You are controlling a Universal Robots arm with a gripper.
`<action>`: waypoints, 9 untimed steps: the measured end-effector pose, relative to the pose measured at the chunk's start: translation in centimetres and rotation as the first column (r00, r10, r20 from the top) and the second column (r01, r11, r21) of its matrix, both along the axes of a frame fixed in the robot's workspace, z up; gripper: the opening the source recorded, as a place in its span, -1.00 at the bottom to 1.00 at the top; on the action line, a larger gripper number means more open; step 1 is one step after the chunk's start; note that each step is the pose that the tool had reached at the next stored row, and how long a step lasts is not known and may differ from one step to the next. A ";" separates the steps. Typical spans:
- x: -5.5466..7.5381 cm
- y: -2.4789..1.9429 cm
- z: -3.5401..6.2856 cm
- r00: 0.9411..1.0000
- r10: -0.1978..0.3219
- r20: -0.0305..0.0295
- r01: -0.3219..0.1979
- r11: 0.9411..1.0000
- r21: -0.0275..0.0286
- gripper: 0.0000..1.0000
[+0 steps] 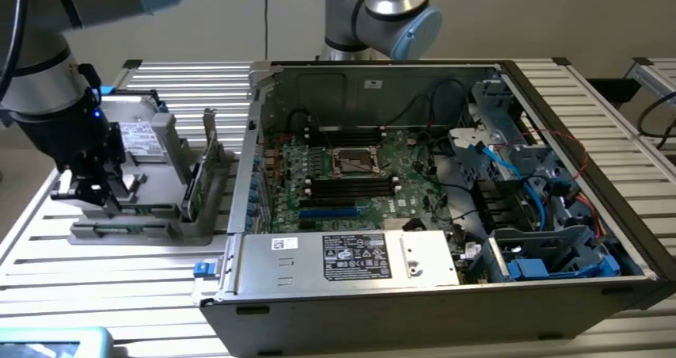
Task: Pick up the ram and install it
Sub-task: 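Pick up the ram and move it above insertion slot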
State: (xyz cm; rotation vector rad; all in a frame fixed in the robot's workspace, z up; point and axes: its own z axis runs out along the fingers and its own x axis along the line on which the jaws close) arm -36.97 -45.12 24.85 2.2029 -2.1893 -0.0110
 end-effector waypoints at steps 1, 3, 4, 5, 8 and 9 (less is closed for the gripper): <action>0.0 -0.04 -0.18 1.000 0.000 0.000 0.000 1.000 0.000 -0.27; 0.0 -0.13 -0.54 1.000 -0.002 0.000 0.002 1.000 0.000 -0.27; 0.0 -0.18 -0.72 1.000 -0.004 0.000 0.004 1.000 0.000 -0.27; 0.0 -0.26 -0.90 1.000 -0.005 0.000 0.005 1.000 0.000 -0.27; 0.1 -0.45 -1.46 1.000 -0.006 0.000 0.006 1.000 0.000 -0.27; 0.1 -0.52 -1.64 1.000 -0.007 0.000 0.007 1.000 0.000 -0.27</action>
